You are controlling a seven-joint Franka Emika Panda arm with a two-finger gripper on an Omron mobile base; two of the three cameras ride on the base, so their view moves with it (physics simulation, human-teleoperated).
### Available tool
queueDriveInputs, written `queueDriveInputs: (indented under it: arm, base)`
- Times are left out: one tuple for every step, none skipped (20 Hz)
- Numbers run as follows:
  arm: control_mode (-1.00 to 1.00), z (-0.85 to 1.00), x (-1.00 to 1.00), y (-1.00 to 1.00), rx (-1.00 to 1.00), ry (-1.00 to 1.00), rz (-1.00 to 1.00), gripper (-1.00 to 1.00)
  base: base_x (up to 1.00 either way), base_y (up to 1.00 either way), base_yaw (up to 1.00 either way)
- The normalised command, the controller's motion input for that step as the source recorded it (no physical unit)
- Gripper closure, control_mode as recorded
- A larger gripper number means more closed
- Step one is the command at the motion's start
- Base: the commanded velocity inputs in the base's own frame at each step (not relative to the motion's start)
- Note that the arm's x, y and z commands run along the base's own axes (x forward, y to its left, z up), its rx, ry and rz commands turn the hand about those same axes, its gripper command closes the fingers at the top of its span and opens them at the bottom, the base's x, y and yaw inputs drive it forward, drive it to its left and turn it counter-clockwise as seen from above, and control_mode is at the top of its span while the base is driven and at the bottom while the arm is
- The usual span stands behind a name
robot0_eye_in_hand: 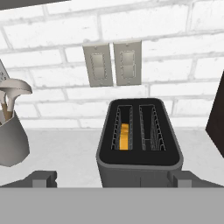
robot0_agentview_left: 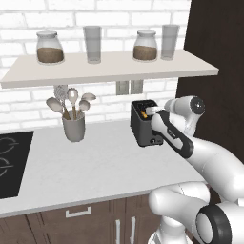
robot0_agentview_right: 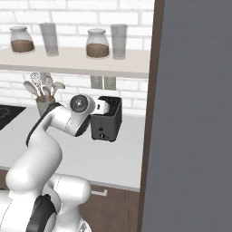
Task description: Start the toaster. Once the lever pops up, take the bread to the plate on the dining counter.
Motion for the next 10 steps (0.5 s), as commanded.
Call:
queueDriveInputs:
  arm:
    - [-1.00, 0.00, 0.00, 0.00, 0.00, 0.00, 0.00, -1.00]
    - [-1.00, 0.00, 0.00, 0.00, 0.00, 0.00, 0.00, -1.00]
    - [-1.00, 0.00, 0.00, 0.00, 0.00, 0.00, 0.00, -1.00]
    - [-1.00, 0.00, 0.00, 0.00, 0.00, 0.00, 0.00, -1.00]
    - [-1.00, 0.00, 0.00, 0.00, 0.00, 0.00, 0.00, -1.00]
    - [-1.00, 0.00, 0.00, 0.00, 0.00, 0.00, 0.00, -1.00]
    - [-1.00, 0.00, 0.00, 0.00, 0.00, 0.00, 0.00, -1.00]
    - [-1.00, 0.00, 0.00, 0.00, 0.00, 0.00, 0.00, -1.00]
    - [-1.00, 0.00, 0.00, 0.00, 0.00, 0.00, 0.00, -1.00]
    - [-1.00, 0.00, 0.00, 0.00, 0.00, 0.00, 0.00, -1.00]
  base:
    - [0.00, 0.00, 0.00]
    - [0.00, 0.00, 0.00]
    - [0.00, 0.00, 0.00]
    - [0.00, 0.00, 0.00]
    - [0.00, 0.00, 0.00]
    - [0.00, 0.00, 0.00]
    - [0.00, 0.00, 0.00]
    - [0.00, 0.00, 0.00]
    - [0.00, 0.00, 0.00]
    - [0.00, 0.00, 0.00]
